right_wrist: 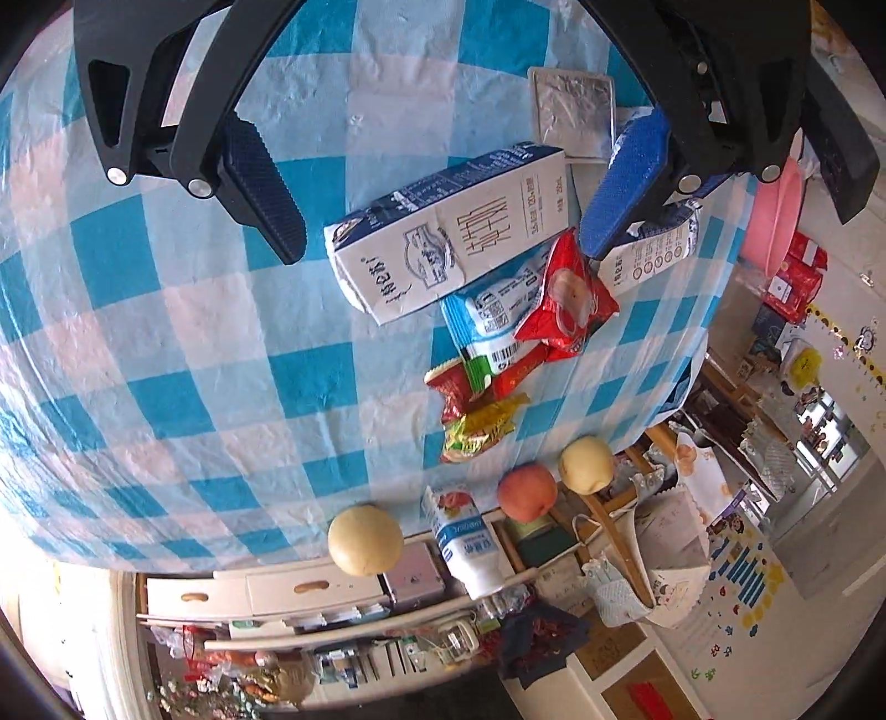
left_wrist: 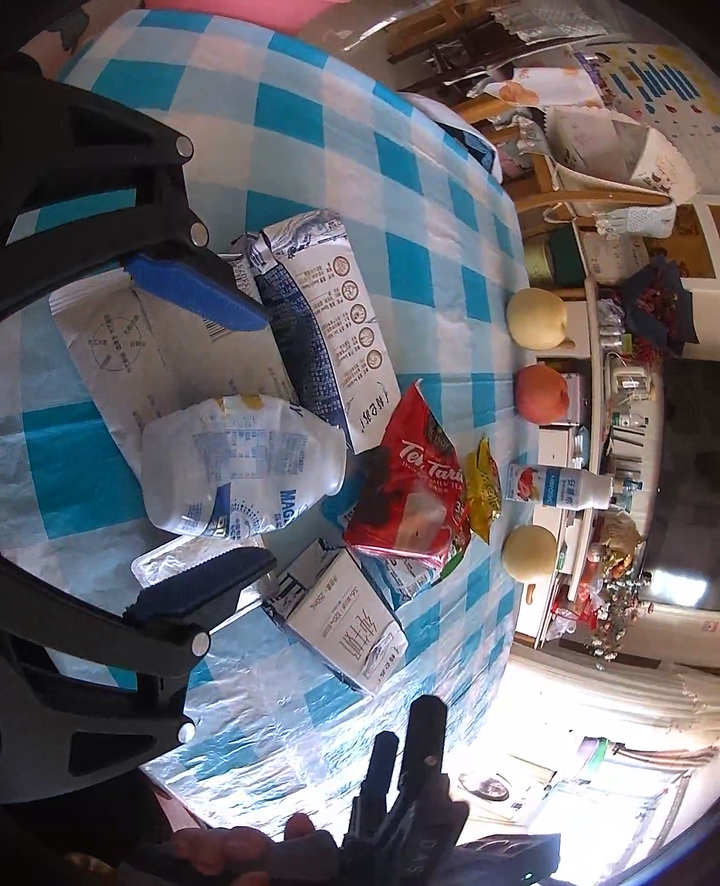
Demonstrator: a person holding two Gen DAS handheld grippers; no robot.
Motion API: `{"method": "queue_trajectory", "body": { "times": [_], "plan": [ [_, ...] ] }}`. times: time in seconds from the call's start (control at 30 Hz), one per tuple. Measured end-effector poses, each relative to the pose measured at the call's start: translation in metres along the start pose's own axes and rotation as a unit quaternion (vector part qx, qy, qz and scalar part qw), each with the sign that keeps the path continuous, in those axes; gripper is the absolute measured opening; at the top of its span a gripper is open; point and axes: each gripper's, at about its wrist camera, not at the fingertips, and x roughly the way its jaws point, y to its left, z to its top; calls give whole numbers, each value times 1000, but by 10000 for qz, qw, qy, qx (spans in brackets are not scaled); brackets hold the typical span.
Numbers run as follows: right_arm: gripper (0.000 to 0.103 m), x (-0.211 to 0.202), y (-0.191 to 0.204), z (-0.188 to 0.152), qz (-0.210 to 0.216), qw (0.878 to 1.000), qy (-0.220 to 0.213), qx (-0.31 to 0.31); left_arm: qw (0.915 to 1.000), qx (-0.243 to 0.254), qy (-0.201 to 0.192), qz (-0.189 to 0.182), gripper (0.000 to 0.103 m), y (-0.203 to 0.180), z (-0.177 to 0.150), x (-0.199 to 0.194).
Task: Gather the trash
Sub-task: 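Grasp the white plastic bottle with the left tool while the right tool grasps the white milk carton, then lift the bottle with the left tool while the right tool lifts the milk carton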
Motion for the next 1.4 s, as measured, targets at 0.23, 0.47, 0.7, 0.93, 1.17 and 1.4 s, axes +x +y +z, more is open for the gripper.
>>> {"method": "queue_trajectory", "body": {
  "times": [0.23, 0.47, 0.7, 0.93, 1.17, 1.4],
  "plan": [
    [96, 22, -2, -14, 192, 9975, 656, 153, 9996, -190, 151, -138, 71, 2, -1, 14],
    [76, 38, 3, -16, 134, 9975, 678, 157, 9999, -50, 87, -86, 52, -5, 1, 22],
    [84, 57, 13, -11, -164, 9988, 448, -45, 9999, -111, 31, 0, 40, -2, 3, 28],
    [93, 75, 33, -9, -794, 9944, 212, -658, 9996, -273, -32, -33, 39, 5, 8, 33],
    [74, 76, 26, -3, -1002, 9924, 75, -706, 9986, -485, -121, -176, 39, 16, 10, 37],
    [68, 74, 18, 1, -917, 9938, -43, -625, 9976, -562, -212, -349, 39, 20, 12, 38]
  ]
}}
